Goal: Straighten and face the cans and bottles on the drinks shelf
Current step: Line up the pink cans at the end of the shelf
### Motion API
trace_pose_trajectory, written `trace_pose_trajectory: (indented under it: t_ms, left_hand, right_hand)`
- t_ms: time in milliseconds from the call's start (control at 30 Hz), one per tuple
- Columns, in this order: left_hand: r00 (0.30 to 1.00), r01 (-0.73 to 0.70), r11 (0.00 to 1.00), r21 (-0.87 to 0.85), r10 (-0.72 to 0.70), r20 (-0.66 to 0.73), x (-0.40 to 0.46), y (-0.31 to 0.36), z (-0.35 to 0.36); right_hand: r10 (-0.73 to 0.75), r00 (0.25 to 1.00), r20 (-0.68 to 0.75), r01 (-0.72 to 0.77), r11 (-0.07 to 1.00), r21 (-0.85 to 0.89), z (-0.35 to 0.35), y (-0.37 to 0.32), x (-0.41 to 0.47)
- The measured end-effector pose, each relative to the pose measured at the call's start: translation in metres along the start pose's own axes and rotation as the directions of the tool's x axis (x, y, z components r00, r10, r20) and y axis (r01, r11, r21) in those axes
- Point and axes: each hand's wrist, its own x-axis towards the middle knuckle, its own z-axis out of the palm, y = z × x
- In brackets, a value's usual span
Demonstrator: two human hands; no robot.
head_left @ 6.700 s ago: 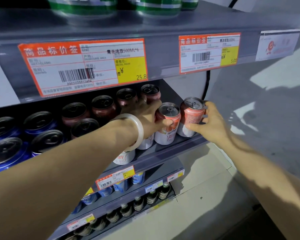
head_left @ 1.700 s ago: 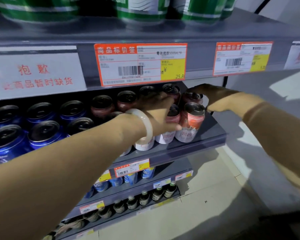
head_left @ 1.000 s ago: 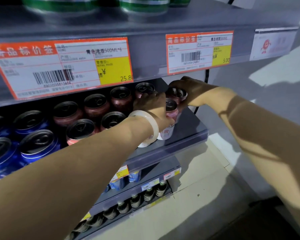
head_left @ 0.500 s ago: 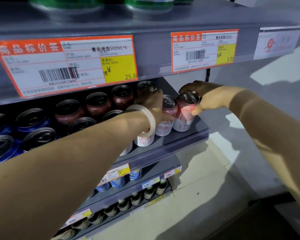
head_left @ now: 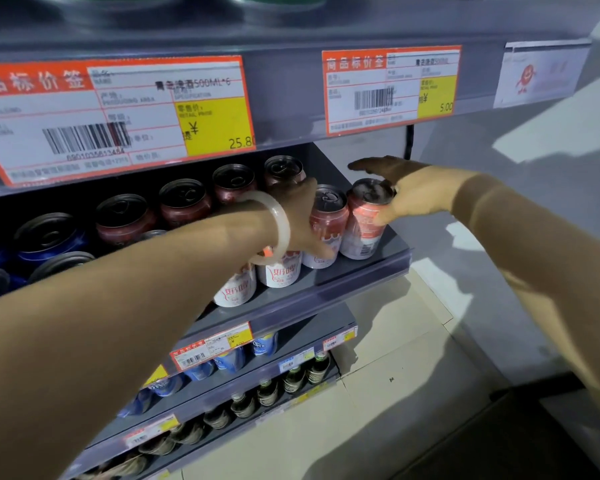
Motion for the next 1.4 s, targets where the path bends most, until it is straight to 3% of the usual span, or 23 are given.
trace_pose_trajectory:
  t_ms: [200, 300, 400, 500, 600, 700, 867, 1300, 1400]
  left_hand:
    - [0.992, -0.03, 0.998, -0.047, 0.024, -0.125, 0.004, -0.009, 0.005]
    - [0.988, -0.02, 0.999, -0.048, 0.013, -0.153, 0.007, -0.008, 0.008]
    - [0.986, -0.006, 1.0, -0.025, 0.002, -0.169, 0.008, -0.008, 0.01]
    - [0.987, -0.006, 0.999, -0.04, 0.0, -0.161, 0.009, -0.009, 0.01]
    - [0.988, -0.012, 0.999, -0.039, 0.006, -0.155, 0.008, -0.009, 0.008]
    - [0.988, -0.033, 0.994, -0.109, 0.015, -0.156, 0.005, -0.012, 0.008]
    - [0.987, -0.039, 0.973, -0.226, 0.002, -0.163, 0.005, -0.012, 0.011]
    - [0.986, 0.0, 0.991, -0.135, -0.022, -0.166, 0.001, -0.01, 0.007]
    - [0.991, -0.012, 0.996, -0.085, 0.0, -0.134, -0.007, -0.01, 0.0]
  right_hand:
    - [0.001, 0.989, -0.148, -0.009, 0.999, -0.049, 0.003, -0.005, -0.002]
    - [0.05, 0.996, -0.08, -0.053, 0.998, -0.034, 0.001, -0.005, 0.0]
    - [-0.001, 1.0, 0.014, 0.003, 0.997, -0.079, 0.003, -0.008, 0.001]
    - [-0.011, 0.997, -0.074, 0.001, 0.991, -0.133, 0.004, -0.01, 0.003]
    - [0.069, 0.997, -0.038, -0.071, 0.996, -0.051, 0.0, -0.009, 0.002]
    - [0.017, 1.0, 0.008, -0.017, 1.0, -0.022, -0.002, -0.007, -0.002]
    - [-0.007, 0.993, -0.121, 0.015, 0.998, 0.063, 0.005, 0.0, -0.009]
    - [-0.03, 0.985, -0.172, 0.048, 0.993, 0.106, 0.025, -0.002, -0.005]
    - [-0.103, 0.978, -0.181, 0.123, 0.987, 0.107, 0.029, -0.017, -0.004]
